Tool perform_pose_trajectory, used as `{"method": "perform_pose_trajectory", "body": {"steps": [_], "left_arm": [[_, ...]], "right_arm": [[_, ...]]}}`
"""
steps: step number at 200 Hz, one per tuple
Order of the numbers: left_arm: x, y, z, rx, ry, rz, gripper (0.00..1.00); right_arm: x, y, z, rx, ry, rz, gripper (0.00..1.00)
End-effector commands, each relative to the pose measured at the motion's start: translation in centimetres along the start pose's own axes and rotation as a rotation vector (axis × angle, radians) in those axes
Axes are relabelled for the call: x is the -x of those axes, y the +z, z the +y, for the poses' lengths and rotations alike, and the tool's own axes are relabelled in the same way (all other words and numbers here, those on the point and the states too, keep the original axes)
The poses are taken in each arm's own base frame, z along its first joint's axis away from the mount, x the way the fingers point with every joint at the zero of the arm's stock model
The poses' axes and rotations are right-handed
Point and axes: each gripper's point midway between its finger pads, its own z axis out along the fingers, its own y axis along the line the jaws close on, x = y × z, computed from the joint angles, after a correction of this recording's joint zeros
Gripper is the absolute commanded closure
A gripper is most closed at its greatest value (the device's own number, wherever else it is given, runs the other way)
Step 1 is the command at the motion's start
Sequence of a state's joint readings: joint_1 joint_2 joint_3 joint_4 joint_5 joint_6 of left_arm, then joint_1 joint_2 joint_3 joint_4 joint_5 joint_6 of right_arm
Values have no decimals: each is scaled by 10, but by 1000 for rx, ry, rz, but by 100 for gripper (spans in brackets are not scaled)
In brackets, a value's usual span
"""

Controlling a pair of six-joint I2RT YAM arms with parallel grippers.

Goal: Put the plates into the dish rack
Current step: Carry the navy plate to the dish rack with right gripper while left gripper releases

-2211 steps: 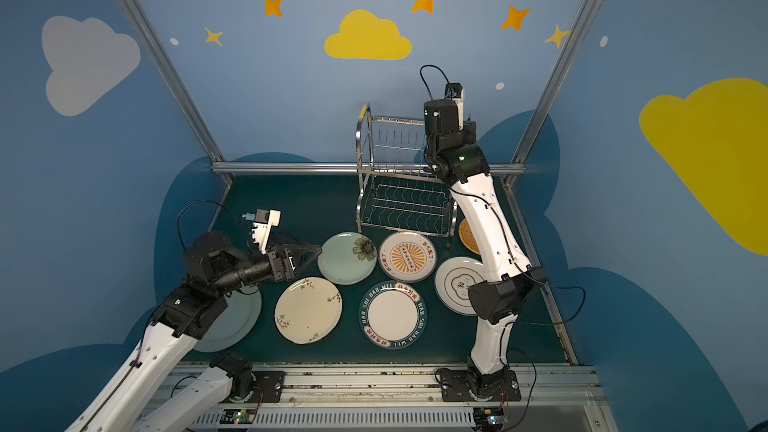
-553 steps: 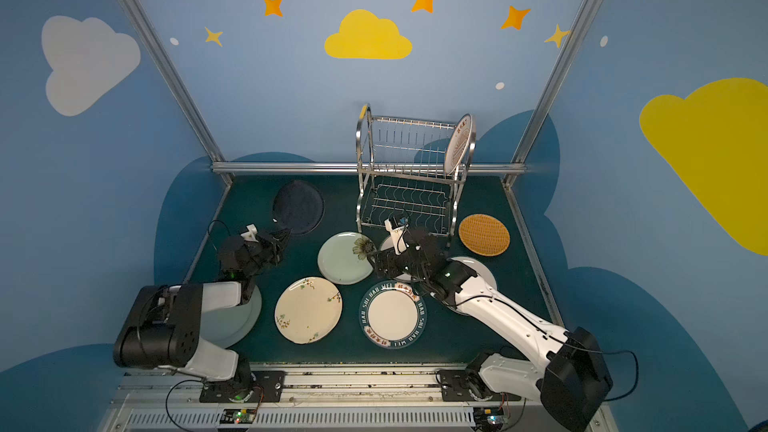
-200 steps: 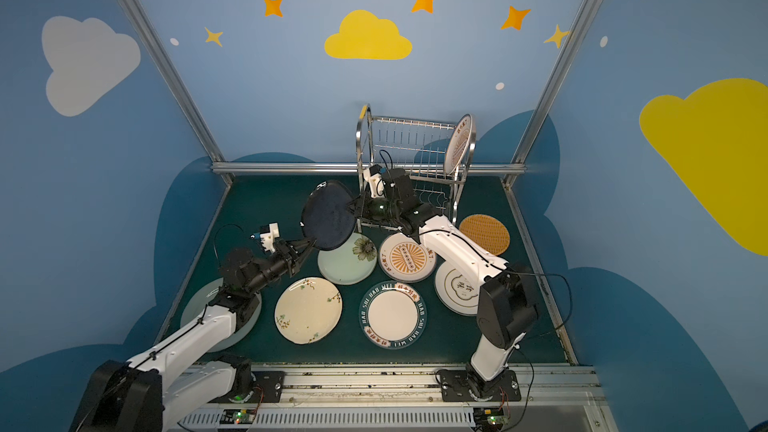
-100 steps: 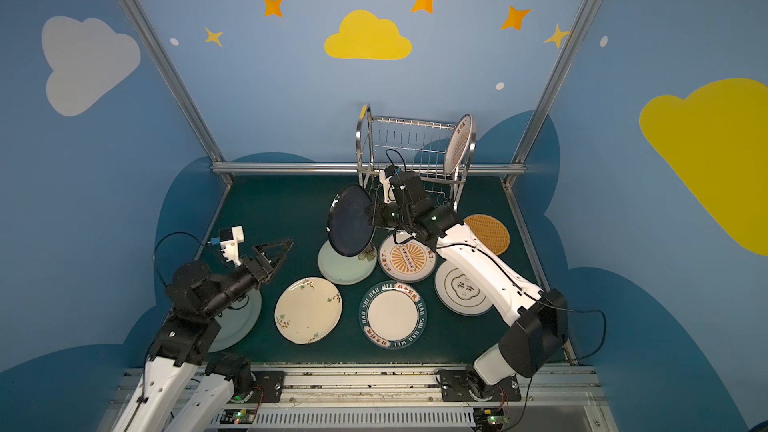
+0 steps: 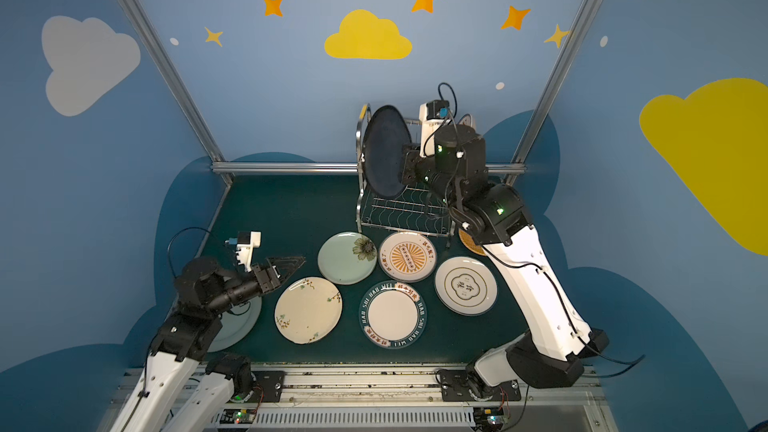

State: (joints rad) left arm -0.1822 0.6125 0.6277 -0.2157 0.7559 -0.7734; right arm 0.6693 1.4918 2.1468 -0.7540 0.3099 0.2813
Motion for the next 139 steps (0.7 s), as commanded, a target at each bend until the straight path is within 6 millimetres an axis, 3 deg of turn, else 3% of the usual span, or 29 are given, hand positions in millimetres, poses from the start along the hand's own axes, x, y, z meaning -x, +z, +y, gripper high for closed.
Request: {"method": "perform_pose_trajectory", "body": {"steps": [1,34,59,103,139], "left_arm": [[22,-5,-56,-106,135,-18,0],[32,15,-79,-104,192,70,0],[31,31,-65,-89,185,116,0],[33,19,-46,-102,151,50,0],[37,13,-51,-139,153,30,0]], "right_arm": [[34,7,-43,-245,-87,-95,100],[52,28,-84,-426,-100,-122,100],[53,43,-107,-515,-110,-125,100],[52,62,-139,-612,-138,-121,100],[49,72,-157,-663,-149,-113,100]]}}
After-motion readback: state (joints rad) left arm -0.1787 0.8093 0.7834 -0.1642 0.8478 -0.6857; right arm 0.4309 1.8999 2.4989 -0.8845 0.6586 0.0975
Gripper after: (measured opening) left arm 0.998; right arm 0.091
